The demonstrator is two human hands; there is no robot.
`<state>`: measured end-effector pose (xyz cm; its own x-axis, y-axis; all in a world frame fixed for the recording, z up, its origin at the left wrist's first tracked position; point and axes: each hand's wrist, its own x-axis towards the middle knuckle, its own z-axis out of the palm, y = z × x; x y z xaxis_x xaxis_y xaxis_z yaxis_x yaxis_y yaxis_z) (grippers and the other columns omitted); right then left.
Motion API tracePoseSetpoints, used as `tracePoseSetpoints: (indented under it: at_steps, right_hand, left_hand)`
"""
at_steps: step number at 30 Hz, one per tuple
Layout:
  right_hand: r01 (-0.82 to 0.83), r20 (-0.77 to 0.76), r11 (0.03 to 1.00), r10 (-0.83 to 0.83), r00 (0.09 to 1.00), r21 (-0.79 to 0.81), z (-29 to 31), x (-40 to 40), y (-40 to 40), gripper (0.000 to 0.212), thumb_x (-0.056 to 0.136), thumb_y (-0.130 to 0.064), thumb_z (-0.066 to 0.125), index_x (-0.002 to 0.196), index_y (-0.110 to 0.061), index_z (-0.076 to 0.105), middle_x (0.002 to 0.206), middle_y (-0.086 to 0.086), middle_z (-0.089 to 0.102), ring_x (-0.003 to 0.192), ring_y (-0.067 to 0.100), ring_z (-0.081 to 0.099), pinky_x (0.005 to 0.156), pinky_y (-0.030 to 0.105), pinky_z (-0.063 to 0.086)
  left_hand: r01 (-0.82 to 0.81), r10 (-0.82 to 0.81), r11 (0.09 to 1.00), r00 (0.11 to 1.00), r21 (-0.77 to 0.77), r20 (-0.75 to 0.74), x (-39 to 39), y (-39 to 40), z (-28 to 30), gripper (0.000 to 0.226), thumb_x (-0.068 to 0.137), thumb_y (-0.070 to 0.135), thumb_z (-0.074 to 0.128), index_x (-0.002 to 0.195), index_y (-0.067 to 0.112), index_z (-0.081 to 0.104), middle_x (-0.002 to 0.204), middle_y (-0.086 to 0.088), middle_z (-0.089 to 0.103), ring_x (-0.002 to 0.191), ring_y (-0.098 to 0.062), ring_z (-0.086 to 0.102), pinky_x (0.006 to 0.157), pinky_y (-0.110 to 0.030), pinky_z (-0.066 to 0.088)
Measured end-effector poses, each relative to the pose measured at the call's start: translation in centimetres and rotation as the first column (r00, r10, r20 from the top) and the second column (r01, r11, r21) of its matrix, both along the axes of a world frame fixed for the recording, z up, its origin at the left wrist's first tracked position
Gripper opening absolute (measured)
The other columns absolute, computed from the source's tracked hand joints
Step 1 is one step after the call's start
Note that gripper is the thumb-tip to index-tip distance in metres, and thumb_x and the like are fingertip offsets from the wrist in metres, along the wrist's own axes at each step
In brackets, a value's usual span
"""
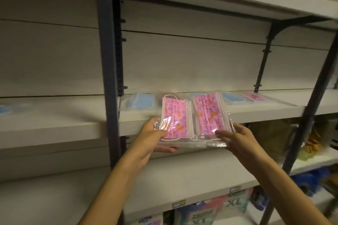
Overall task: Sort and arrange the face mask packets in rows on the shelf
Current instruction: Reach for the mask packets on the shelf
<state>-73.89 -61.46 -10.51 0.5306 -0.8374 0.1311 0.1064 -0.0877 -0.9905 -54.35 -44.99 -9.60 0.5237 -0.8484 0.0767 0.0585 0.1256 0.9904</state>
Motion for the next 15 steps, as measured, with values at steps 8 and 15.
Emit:
tracePoseSetpoints:
  at_steps: [8,15]
  right_hand:
    - [-0.092,-0.043,0.995,0.091,0.995,-0.024,1.6,-2.7,-13.0,0.029,0.088,0.003,0.066,0.115,-0.008,0.068,0.1,0.012,0.077,0.084,0.022,0.074,0.062,0.024,0.054]
    - [-0.119,-0.032,0.993,0.119,0.992,0.005,2.3,-5.1,-22.1,0.029,0.09,0.001,0.066,0.117,-0.005,0.066,0.101,0.015,0.076,0.086,0.028,0.074,0.066,0.031,0.059]
  left_hand:
    - [-0.109,0.108,0.994,0.994,0.021,0.029,-2.4,-11.7,1.8,0.023,0.097,-0.004,0.048,0.119,0.004,0.051,0.1,-0.019,0.067,0.05,-0.028,0.067,0.041,-0.027,0.052]
    - [-0.158,0.152,0.987,0.979,0.034,0.137,-5.1,-19.9,3.5,0.026,0.095,-0.005,0.049,0.12,0.001,0.052,0.082,-0.016,0.069,0.045,-0.02,0.061,0.039,-0.024,0.045]
